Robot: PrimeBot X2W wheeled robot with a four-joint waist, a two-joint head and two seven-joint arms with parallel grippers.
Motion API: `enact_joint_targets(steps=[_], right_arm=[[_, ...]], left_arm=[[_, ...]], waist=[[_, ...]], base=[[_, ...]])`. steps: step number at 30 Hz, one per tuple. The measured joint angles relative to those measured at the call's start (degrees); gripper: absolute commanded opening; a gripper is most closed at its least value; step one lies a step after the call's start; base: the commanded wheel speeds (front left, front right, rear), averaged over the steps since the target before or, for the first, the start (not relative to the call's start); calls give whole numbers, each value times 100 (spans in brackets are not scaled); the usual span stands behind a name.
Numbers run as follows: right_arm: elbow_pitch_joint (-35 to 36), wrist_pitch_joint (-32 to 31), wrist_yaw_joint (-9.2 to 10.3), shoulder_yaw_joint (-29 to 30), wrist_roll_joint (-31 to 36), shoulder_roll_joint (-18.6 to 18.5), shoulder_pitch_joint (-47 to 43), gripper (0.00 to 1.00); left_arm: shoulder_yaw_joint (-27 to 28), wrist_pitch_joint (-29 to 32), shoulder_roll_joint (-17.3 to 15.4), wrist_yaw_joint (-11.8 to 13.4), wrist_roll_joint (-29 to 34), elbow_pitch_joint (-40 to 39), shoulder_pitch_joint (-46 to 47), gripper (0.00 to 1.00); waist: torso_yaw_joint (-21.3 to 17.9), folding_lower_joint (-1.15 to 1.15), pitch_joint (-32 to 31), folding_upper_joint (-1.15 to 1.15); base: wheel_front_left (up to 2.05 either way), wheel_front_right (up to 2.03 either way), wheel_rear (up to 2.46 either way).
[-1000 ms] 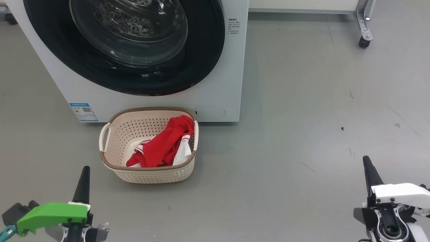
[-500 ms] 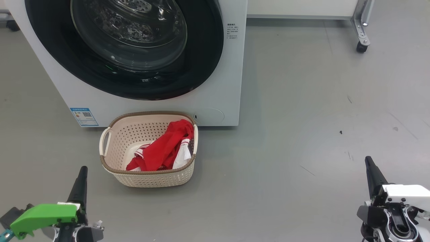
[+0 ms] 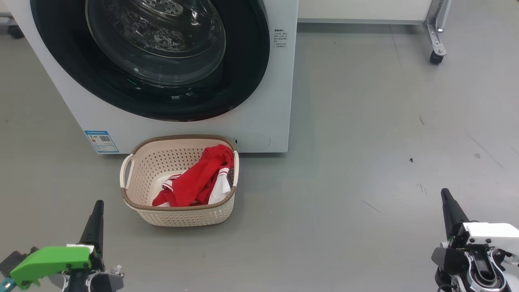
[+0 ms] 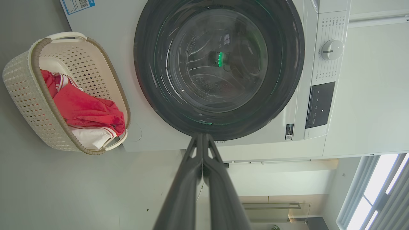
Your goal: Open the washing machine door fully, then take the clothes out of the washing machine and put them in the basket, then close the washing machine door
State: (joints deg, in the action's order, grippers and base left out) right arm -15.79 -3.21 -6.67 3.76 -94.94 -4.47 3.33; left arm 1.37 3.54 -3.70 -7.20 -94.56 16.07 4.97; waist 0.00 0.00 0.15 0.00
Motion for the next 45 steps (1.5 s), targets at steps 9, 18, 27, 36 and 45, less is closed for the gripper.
enact_joint_targets(steps=[9,18,27,36,45], right_arm=[[-5,-1,0,4,0,0,2,0],[-15,-1,-27,10,0,0,3,0],[-26,-1,-27,15,0,0,5,0],[-29,-2,-29,20,0,0,9,0],[-27,-2,-29,25,0,0,11,0]], left_arm=[[3,0,0,0,0,0,0,0],[7,0,0,0,0,1,0,0],[10,0,0,0,0,2,0,0],[13,1,0,0,0,1,0,0],[18,2,0,0,0,0,0,0]], waist=[[0,0,0,0],[0,0,-1,0],[0,0,-1,0],[0,0,-1,0],[0,0,-1,0]], base=[[0,0,0],[0,0,0],[0,0,0],[0,0,0],[0,0,0]])
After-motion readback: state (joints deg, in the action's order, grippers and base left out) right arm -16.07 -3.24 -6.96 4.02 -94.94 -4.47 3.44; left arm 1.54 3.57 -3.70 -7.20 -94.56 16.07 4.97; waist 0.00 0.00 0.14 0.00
